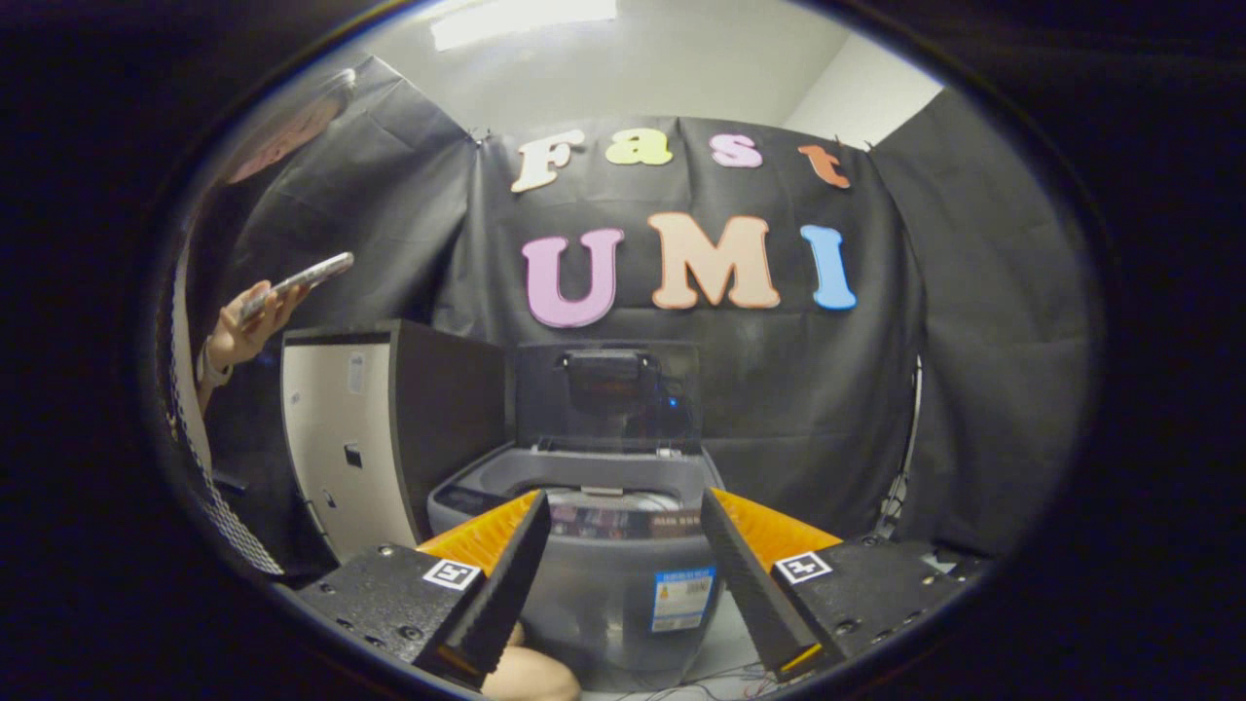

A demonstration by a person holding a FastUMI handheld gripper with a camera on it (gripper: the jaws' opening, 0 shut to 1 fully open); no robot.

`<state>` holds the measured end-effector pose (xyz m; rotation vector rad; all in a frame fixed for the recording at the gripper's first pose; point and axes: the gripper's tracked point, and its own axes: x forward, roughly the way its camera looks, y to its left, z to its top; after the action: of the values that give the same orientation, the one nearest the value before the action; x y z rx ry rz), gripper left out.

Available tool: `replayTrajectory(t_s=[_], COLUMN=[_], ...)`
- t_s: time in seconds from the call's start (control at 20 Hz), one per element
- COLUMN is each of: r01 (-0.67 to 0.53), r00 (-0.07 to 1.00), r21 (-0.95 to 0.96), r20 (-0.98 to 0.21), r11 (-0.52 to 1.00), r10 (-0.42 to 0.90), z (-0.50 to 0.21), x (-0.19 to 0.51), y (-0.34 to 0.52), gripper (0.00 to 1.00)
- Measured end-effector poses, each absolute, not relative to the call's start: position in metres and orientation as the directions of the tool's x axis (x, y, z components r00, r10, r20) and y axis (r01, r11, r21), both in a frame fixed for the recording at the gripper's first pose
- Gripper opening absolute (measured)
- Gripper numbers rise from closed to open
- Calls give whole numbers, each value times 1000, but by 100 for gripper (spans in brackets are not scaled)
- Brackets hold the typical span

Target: Put the clothes into the washing machine and then close the washing machine lid.

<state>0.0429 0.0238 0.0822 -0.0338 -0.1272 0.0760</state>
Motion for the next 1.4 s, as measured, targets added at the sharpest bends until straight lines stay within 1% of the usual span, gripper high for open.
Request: replayTrajectory(t_s=[0.25, 0.4, 0.5, 0.7, 0.9, 1.1, 1.2, 1.4], r01=[-144, -175, -173, -195, -166, -106, -66, -28], r00=[966, 954, 951, 950, 970, 993, 998, 995], r21=[-148, -132, -123, -115, -124, -121, -122, -115], r20=[193, 224, 236, 226, 155, 34, -27, -102], r11=[978, 976, 977, 974, 978, 987, 990, 993], r10=[171, 201, 198, 217, 185, 111, 63, 16], z=[182, 230, 251, 290, 290, 259, 241, 212], x=[108, 153, 180, 249, 323, 392, 420, 457], y=[65, 87, 81, 106, 118, 116, 108, 100], gripper=[95, 96, 96, 97, 97, 97, 97, 97])
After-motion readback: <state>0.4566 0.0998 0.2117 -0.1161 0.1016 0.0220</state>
